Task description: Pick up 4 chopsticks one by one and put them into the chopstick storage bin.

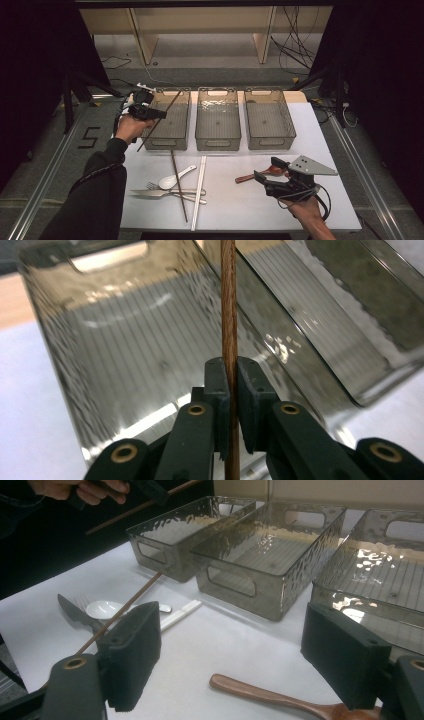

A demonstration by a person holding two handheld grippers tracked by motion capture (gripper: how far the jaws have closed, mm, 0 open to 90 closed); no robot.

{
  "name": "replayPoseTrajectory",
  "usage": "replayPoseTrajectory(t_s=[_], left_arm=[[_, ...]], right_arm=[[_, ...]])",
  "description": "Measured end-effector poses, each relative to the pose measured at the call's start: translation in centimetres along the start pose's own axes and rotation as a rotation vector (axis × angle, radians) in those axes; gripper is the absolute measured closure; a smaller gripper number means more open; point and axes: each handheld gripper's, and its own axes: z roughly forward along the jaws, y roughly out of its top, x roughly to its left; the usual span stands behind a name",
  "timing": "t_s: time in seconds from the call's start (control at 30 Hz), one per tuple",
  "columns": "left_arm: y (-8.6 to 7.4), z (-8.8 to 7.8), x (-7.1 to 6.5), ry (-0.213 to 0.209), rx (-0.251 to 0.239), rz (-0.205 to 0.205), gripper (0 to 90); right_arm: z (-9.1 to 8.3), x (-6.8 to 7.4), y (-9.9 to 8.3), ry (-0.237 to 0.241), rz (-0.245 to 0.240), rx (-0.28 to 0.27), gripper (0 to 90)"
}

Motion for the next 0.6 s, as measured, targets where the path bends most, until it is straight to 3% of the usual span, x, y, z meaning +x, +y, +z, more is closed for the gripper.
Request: replayPoseTrajectory(t_s=[0.27,0.6], left_arm=[[1.6,0.9,1.4,0.015,-0.021,0.007,83.4],[2.4,1.9,2.9,0.021,-0.041,-0.015,83.4]], right_arm=[[0.0,0.0,0.0,0.005,0.000,0.001,24.7],[0.0,-0.1,0.0,0.008,0.002,0.001,24.7]])
